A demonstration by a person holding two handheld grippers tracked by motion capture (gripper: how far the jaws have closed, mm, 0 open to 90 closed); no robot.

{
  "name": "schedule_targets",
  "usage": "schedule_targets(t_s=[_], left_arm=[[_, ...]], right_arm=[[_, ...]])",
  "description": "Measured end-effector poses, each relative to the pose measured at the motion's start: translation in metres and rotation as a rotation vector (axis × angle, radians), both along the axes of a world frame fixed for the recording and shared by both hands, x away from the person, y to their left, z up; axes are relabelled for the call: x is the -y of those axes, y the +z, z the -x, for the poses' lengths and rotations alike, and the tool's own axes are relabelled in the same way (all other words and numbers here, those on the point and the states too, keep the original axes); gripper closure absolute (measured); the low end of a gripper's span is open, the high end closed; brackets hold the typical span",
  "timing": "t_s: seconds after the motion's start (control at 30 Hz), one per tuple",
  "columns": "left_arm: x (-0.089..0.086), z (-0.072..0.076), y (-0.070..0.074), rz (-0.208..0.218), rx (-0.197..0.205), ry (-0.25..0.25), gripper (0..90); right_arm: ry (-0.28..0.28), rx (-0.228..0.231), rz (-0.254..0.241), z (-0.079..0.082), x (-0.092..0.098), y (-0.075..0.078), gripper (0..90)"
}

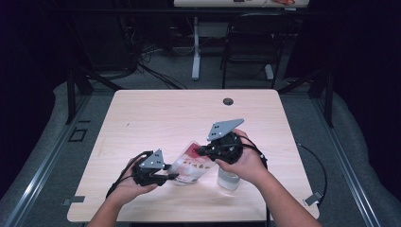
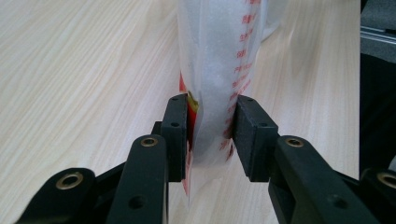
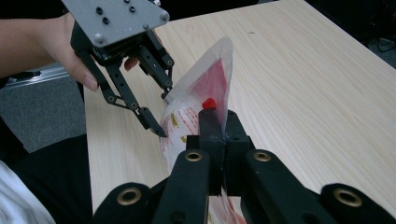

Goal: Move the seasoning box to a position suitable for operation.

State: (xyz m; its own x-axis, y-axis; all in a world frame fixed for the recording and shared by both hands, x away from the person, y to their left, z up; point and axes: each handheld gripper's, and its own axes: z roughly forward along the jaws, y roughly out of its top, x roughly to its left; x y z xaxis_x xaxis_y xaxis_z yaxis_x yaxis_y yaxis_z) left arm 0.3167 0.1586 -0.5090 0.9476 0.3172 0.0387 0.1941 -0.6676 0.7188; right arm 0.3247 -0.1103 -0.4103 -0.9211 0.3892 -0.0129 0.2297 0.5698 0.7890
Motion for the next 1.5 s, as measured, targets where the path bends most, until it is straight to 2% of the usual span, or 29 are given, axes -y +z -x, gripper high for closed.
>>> schedule_targets(t_s=[0.17,0.3,0.6,0.73,0.8,1.07,1.33,1.5], left_arm=[[0.002,0.0,-0.004,0.004,-0.003,-0.002,67.3],[0.002,-0.001,-0.007,0.029,-0.012,0.004,66.8],[-0.002,-0.007,-0.015,0.104,-0.084,0.016,61.6],[0.001,-0.009,-0.021,0.082,-0.092,0.017,55.6],[0.002,-0.01,-0.025,0.088,-0.096,0.014,52.1],[0.007,-0.013,-0.034,0.075,-0.114,0.001,46.3],[0.006,-0.014,-0.039,0.096,-0.129,-0.006,46.7],[0.006,-0.013,-0.04,0.099,-0.117,-0.008,47.1]], right_arm=[[-0.005,-0.003,0.002,-0.001,0.002,-0.004,90.0],[-0.01,-0.009,0.004,-0.001,0.005,-0.006,90.0],[0.0,-0.005,0.012,-0.001,0.004,-0.008,90.0],[0.001,-0.005,0.001,0.0,0.004,-0.008,90.0],[0.004,-0.003,0.005,0.0,0.005,-0.008,90.0],[0.005,-0.001,0.004,0.0,0.004,-0.009,90.0],[0.007,-0.003,0.008,0.0,0.003,-0.009,90.0],[0.007,-0.003,0.011,0.001,0.003,-0.009,90.0]])
